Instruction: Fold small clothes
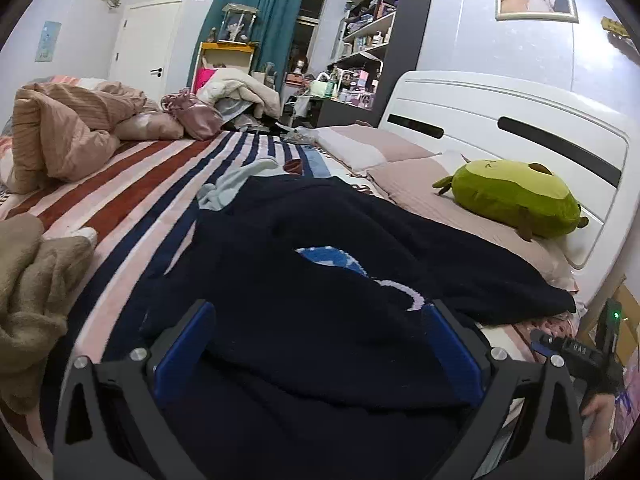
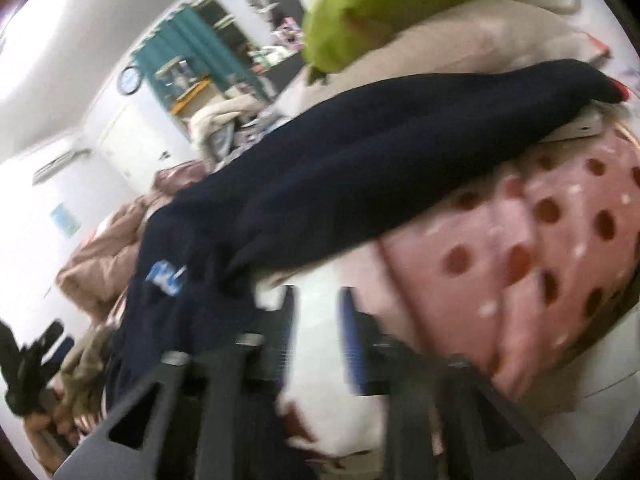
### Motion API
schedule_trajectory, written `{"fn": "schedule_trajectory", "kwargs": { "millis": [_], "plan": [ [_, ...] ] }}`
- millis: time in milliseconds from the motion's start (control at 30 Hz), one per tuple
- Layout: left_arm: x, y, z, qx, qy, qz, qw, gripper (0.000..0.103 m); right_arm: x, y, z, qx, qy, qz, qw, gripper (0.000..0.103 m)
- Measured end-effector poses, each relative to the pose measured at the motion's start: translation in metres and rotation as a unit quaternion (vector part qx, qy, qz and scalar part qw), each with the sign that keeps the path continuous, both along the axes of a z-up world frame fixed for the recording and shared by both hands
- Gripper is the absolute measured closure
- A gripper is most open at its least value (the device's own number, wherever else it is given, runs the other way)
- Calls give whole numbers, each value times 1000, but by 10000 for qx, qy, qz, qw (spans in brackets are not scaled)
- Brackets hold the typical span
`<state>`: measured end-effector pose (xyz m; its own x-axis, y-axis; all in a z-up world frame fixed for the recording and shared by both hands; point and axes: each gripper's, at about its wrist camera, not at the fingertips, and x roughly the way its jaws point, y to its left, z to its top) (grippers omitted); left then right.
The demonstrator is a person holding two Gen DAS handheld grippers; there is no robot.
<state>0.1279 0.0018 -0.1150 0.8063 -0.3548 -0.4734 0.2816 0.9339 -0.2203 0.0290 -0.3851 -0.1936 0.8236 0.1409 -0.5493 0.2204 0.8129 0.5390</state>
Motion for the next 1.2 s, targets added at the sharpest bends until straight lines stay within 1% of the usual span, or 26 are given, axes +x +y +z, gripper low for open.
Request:
{"fn": "schedule_trajectory", "kwargs": {
  "millis": [33, 100, 133, 200, 233, 300, 333, 367, 400, 433, 467, 500, 567, 633, 700, 767, 833, 867, 933, 1000, 1033, 1067, 1100, 1133, 1167, 1200],
  "plan": [
    [0, -2, 0, 29, -16, -6, 10000, 1, 2, -6, -1, -18, 5, -38, 10000, 41],
    [0, -2, 0, 64, -21, 16, 10000, 1, 9, -18, -2, -16, -22, -97, 9999, 41],
    [1, -2, 0, 62, -7, 36, 10000, 1, 15, -26, -4, 48, -9, -134, 9999, 38],
    [2, -2, -1, 22, 37, 63, 10000, 1, 28, -42, -9, 283, 77, -188, 9994, 37],
    [3, -2, -2, 4, 54, 68, 10000, 1, 36, -46, -9, 325, 92, -166, 9993, 35],
    [4, -2, -1, 12, 62, 75, 10000, 1, 52, -47, -3, 171, 117, 12, 9998, 27],
    [4, -3, -1, 38, 58, 83, 9999, 1, 56, -46, -1, 90, 94, 42, 9999, 27],
    [4, -3, -1, 55, 45, 97, 9999, 1, 60, -46, 0, 62, 38, 12, 10000, 30],
    [4, -3, -1, 63, 34, 110, 9999, 1, 64, -46, 0, 67, 35, -73, 9999, 46],
    [4, -3, 0, 60, 23, 119, 9999, 1, 67, -48, -1, 56, 101, -198, 9997, 75],
    [4, -3, 1, 51, 11, 117, 9999, 1, 69, -50, 0, 17, 116, -234, 9997, 91],
    [4, -2, 2, 51, -4, 112, 9999, 1, 69, -51, 5, -93, 33, -243, 9997, 101],
    [2, -1, 4, 93, -51, 142, 9998, 1, 60, -49, 19, -569, -208, -452, 9971, 102],
    [1, 0, 5, 120, -78, 190, 9997, 1, 54, -50, 36, -1071, -348, -676, 9913, 102],
    [-1, 2, 7, 100, -92, 210, 9997, 1, 56, -54, 47, -1272, -370, -720, 9886, 102],
    [-4, 4, 7, 87, -122, 209, 9997, 1, 60, -56, 58, -1676, -368, -914, 9809, 103],
    [-7, 7, 8, 90, -151, 221, 9996, 1, 57, -57, 73, -2203, -430, -1272, 9662, 103],
    [-8, 9, 8, 85, -166, 238, 9995, 1, 55, -58, 80, -2190, -523, -1247, 9663, 103],
    [-10, 13, 10, 45, -194, 274, 9994, 1, 52, -60, 95, -1701, -735, -839, 9791, 103],
    [-13, 17, 11, -42, -223, 282, 9993, 1, 54, -58, 100, -1186, -596, -362, 9905, 102],
    [-14, 19, 11, -92, -230, 253, 9994, 1, 56, -53, 99, -960, -493, -52, 9941, 101],
    [-16, 21, 11, -122, -235, 223, 9994, 1, 57, -45, 94, -816, -398, 262, 9955, 96],
    [-16, 22, 10, -137, -234, 194, 9994, 1, 58, -37, 87, -725, -282, 488, 9958, 72],
    [-17, 23, 10, -140, -228, 173, 9995, 1, 61, -26, 77, -577, -105, 766, 9953, 40],
    [-17, 24, 9, -131, -218, 162, 9995, 1, 64, -16, 67, -435, 17, 960, 9944, 33],
    [-18, 25, 8, -108, -208, 173, 9996, 1, 67, -7, 54, -301, 143, 1127, 9931, 32]
  ]
}}
